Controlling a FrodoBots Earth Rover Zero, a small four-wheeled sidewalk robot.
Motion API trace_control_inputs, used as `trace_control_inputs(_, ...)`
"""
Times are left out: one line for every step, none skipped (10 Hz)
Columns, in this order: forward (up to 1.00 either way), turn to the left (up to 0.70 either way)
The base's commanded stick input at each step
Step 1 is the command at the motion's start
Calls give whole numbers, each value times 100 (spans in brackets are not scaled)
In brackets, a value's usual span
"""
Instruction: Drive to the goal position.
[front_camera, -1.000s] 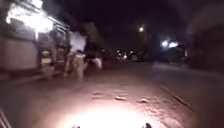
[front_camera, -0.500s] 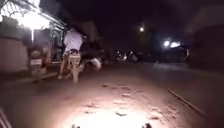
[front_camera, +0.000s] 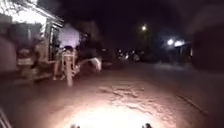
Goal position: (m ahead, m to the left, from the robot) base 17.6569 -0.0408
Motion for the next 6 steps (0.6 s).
trace_control_inputs(85,-20)
trace_control_inputs(85,0)
trace_control_inputs(85,0)
trace_control_inputs(85,0)
trace_control_inputs(85,0)
trace_control_inputs(85,0)
